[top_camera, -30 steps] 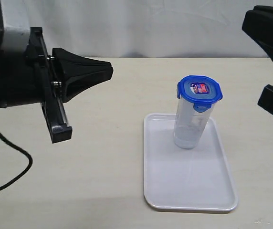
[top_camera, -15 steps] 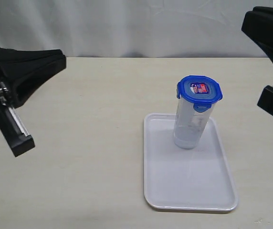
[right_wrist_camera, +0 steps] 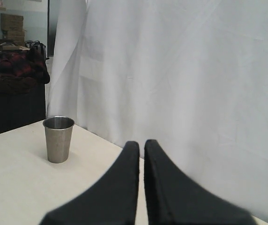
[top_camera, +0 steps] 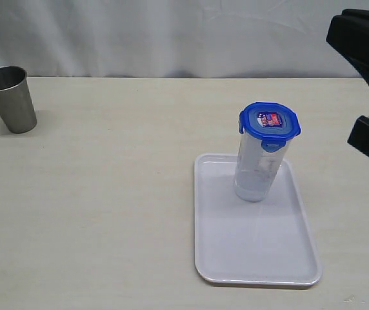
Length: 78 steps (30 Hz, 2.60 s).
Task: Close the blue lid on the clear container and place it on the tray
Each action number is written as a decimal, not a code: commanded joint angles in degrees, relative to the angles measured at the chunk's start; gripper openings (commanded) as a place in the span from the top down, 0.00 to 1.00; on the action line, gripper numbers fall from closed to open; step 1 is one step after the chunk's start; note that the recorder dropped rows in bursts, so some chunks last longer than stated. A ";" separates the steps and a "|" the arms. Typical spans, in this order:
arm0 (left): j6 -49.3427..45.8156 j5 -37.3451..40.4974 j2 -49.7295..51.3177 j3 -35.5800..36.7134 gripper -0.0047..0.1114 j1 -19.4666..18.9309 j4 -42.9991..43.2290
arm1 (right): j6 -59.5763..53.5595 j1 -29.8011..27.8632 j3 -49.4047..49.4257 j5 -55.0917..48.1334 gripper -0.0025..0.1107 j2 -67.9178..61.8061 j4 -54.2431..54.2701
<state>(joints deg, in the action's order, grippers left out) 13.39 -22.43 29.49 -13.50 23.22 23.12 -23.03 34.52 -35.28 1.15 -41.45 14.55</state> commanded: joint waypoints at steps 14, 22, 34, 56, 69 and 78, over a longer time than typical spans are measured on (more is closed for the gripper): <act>-0.12 1.35 -0.32 0.23 0.96 -0.14 -0.92 | -0.20 -0.39 0.34 -0.09 0.94 0.18 0.02; -0.12 1.35 -0.32 0.23 0.96 -0.14 -1.38 | -0.20 -0.39 0.34 -0.09 0.94 0.18 0.02; -0.12 1.93 -0.32 0.23 0.96 -0.14 -3.30 | -0.20 -0.39 0.34 -0.18 0.94 0.18 0.02; -4.11 16.07 -13.63 3.24 0.96 -17.48 -21.46 | -0.20 -0.39 0.34 -0.18 0.94 0.18 0.02; -4.11 17.20 -20.97 11.27 0.96 -24.61 -21.76 | -0.20 -0.39 0.34 -0.18 0.94 0.18 0.02; -4.22 21.15 -23.34 12.09 0.96 -24.61 -21.64 | -0.20 -0.39 0.34 -0.18 0.94 0.18 0.02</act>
<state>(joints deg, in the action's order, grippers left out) 8.99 -2.35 7.42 -1.56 -1.30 2.03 -23.03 34.52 -35.28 1.04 -41.45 14.55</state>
